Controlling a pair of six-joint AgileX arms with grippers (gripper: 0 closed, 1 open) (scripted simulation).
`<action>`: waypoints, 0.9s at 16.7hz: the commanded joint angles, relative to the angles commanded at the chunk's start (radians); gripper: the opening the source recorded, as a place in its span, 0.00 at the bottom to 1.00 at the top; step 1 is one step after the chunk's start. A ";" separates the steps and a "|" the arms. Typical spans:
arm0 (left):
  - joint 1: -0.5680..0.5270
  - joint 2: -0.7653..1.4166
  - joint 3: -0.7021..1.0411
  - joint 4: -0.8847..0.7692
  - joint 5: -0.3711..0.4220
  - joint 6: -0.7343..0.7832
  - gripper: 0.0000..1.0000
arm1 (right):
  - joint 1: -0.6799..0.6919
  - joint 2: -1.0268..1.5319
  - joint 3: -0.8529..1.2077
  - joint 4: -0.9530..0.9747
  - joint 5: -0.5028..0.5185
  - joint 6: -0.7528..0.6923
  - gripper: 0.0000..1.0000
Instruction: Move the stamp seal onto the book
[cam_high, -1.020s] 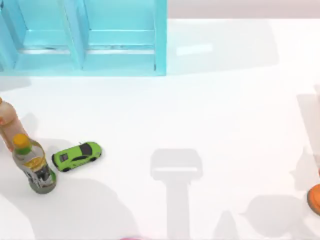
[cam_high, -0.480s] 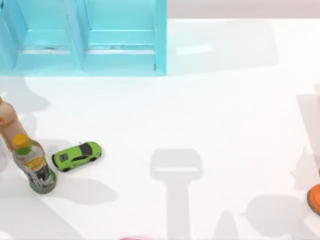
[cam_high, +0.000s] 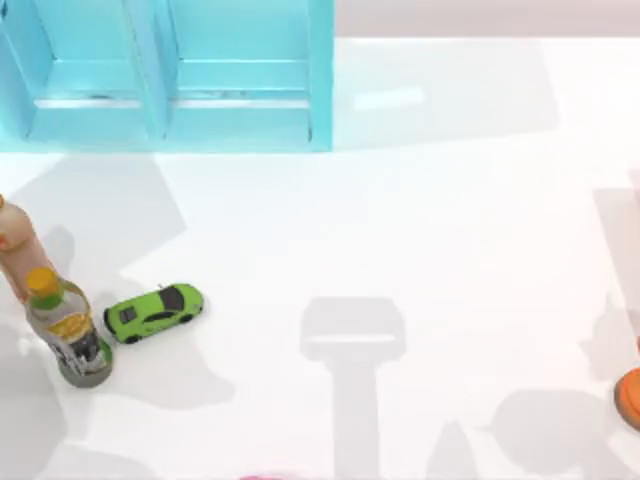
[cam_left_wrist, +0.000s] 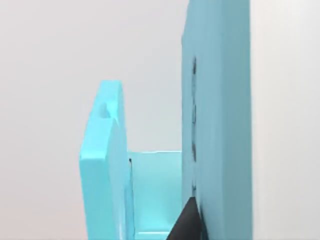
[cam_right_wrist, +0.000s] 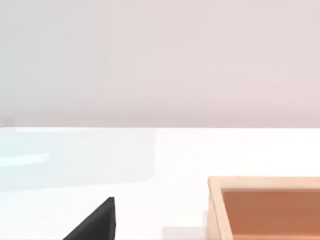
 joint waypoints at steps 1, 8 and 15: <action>0.012 -0.033 -0.018 -0.022 0.011 0.004 0.00 | 0.000 0.000 0.000 0.000 0.000 0.000 1.00; 0.021 -0.062 -0.038 -0.045 0.022 0.009 0.00 | 0.000 0.000 0.000 0.000 0.000 0.000 1.00; -0.230 -0.070 0.030 -0.005 -0.159 -0.227 0.00 | 0.000 0.000 0.000 0.000 0.000 0.000 1.00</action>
